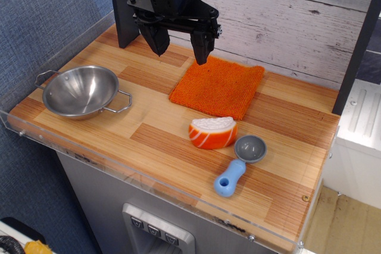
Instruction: Move spoon to top right of table
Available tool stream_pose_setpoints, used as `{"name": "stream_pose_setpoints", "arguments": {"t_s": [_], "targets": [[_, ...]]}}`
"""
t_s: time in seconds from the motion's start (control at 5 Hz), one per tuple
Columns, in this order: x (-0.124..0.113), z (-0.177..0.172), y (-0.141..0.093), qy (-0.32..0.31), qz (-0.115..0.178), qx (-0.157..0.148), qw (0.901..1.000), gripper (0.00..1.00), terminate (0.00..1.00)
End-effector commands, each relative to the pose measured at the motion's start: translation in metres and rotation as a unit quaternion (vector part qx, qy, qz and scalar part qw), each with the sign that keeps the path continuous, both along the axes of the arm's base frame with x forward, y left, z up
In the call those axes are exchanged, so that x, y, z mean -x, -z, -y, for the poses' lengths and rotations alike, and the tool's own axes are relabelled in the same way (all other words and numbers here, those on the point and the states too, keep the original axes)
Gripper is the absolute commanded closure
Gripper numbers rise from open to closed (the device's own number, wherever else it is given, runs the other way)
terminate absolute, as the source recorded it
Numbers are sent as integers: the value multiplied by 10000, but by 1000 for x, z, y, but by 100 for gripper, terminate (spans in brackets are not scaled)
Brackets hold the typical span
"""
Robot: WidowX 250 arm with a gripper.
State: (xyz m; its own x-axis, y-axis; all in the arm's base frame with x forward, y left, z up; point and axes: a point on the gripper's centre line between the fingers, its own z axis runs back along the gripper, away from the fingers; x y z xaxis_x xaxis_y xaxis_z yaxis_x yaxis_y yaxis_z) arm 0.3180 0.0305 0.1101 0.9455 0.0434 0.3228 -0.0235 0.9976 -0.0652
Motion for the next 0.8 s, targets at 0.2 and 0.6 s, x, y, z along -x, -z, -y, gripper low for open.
{"name": "stream_pose_setpoints", "arguments": {"t_s": [0.2, 0.6], "targets": [[5, 12, 2, 73, 62, -48, 9999, 0, 0], [17, 44, 2, 314, 161, -27, 9994, 0, 0]]}}
